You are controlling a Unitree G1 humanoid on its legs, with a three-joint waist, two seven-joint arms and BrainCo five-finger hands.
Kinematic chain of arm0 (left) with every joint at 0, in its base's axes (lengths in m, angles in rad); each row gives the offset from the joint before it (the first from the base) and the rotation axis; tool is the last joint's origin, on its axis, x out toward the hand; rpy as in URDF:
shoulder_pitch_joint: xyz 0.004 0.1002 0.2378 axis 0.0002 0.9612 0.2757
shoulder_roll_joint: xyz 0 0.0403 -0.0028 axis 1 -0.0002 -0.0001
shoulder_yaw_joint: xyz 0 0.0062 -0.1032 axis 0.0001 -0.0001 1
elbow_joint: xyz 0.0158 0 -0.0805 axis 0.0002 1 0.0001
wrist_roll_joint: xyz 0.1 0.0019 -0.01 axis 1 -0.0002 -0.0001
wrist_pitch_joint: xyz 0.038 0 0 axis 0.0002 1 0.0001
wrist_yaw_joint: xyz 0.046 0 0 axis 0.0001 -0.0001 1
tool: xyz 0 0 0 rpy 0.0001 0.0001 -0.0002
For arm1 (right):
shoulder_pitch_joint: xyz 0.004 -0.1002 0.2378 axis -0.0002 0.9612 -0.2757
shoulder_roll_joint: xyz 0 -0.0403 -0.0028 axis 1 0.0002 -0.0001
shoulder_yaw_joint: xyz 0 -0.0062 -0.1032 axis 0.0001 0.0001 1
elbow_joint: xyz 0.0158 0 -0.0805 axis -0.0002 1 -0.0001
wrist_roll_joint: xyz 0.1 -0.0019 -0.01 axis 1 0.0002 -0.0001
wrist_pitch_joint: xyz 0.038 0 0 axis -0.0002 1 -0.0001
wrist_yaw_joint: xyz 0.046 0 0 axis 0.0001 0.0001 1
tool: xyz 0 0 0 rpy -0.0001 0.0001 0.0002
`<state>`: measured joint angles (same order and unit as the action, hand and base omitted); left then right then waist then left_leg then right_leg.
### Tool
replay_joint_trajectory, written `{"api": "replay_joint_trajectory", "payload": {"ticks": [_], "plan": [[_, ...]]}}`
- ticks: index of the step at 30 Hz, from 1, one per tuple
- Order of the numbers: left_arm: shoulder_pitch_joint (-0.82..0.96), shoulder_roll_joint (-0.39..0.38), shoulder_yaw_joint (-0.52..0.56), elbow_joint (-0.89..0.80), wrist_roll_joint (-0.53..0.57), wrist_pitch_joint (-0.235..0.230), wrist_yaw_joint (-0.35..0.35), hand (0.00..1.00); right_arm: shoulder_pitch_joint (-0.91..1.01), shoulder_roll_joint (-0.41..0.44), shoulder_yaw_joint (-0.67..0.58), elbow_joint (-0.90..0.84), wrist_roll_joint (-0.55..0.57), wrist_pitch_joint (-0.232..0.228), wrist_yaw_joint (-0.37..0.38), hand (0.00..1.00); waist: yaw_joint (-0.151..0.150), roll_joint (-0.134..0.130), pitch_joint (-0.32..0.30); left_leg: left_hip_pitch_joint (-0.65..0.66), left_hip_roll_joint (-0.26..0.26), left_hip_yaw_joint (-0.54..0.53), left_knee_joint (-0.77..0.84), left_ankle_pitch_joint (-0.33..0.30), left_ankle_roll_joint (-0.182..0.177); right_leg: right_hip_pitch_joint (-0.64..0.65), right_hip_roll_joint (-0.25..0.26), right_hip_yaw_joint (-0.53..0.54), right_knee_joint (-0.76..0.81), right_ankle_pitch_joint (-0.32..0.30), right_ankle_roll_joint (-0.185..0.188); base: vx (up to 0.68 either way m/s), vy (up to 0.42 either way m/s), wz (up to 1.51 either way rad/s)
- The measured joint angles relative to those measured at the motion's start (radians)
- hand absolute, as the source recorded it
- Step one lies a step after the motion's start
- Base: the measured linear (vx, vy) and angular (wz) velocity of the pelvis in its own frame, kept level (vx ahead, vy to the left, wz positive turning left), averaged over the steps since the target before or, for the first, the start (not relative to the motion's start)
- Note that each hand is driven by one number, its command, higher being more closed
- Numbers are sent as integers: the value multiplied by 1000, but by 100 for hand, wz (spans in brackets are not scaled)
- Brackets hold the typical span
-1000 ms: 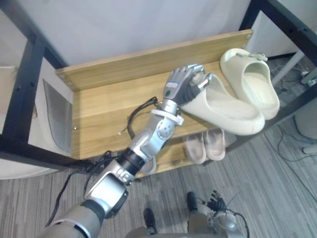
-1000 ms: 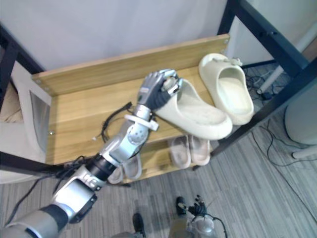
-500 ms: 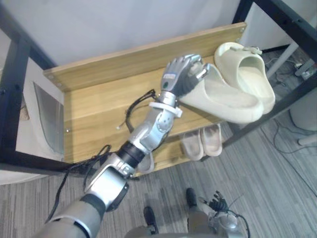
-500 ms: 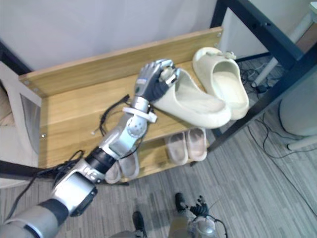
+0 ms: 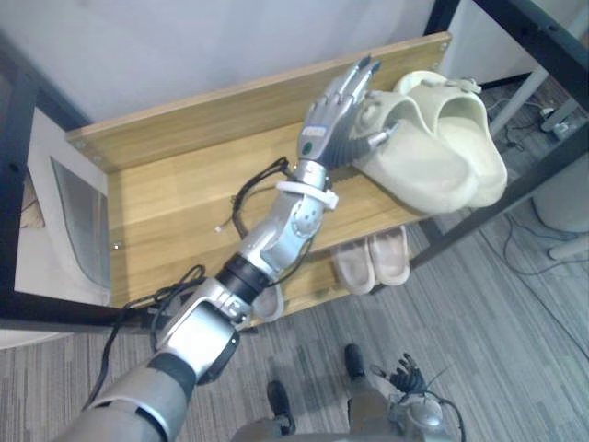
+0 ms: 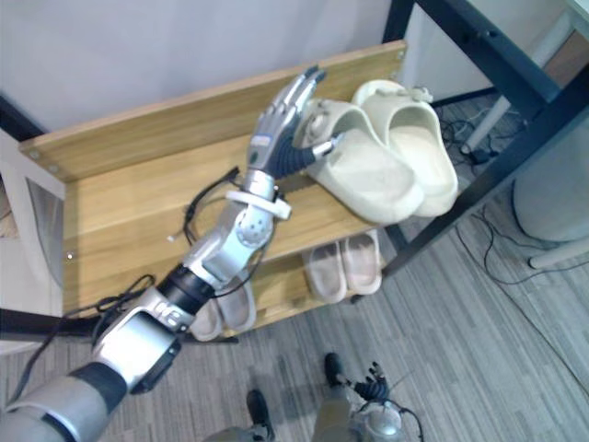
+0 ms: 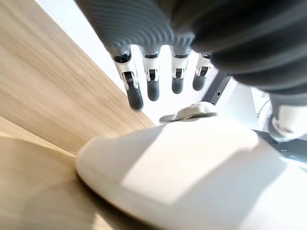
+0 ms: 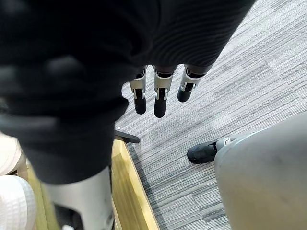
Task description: Organize the slippers on the shoe rack
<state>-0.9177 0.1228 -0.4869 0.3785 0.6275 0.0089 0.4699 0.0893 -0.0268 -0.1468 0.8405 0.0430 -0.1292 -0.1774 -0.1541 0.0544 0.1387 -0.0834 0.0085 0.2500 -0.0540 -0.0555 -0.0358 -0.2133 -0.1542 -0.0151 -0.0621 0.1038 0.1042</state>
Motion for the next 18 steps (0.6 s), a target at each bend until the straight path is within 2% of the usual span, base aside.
{"api": "replay_joint_trajectory", "payload": {"ticks": [10, 16, 18], "plan": [[12, 19, 1, 0, 0, -2, 0, 0, 0, -1, 1, 6, 0, -2, -1, 0, 5, 0, -3, 2, 0, -1, 4, 0, 0, 3, 0, 3, 0, 1, 0, 0, 0, 0], [91, 20, 52, -23, -4, -4, -1, 0, 2, -3, 2, 36, 1, -6, -1, 0, 6, 0, -25, 18, 0, -16, 4, 0, 0, 31, -2, -9, -8, 1, 1, 1, -10, 6], [136, 21, 85, -86, -30, -7, 0, 0, 2, -5, 2, 43, 0, -6, 0, 0, 13, -1, -28, 19, 0, -30, 4, 0, 0, 40, -3, -20, -10, 1, 0, -27, -19, 15]]}}
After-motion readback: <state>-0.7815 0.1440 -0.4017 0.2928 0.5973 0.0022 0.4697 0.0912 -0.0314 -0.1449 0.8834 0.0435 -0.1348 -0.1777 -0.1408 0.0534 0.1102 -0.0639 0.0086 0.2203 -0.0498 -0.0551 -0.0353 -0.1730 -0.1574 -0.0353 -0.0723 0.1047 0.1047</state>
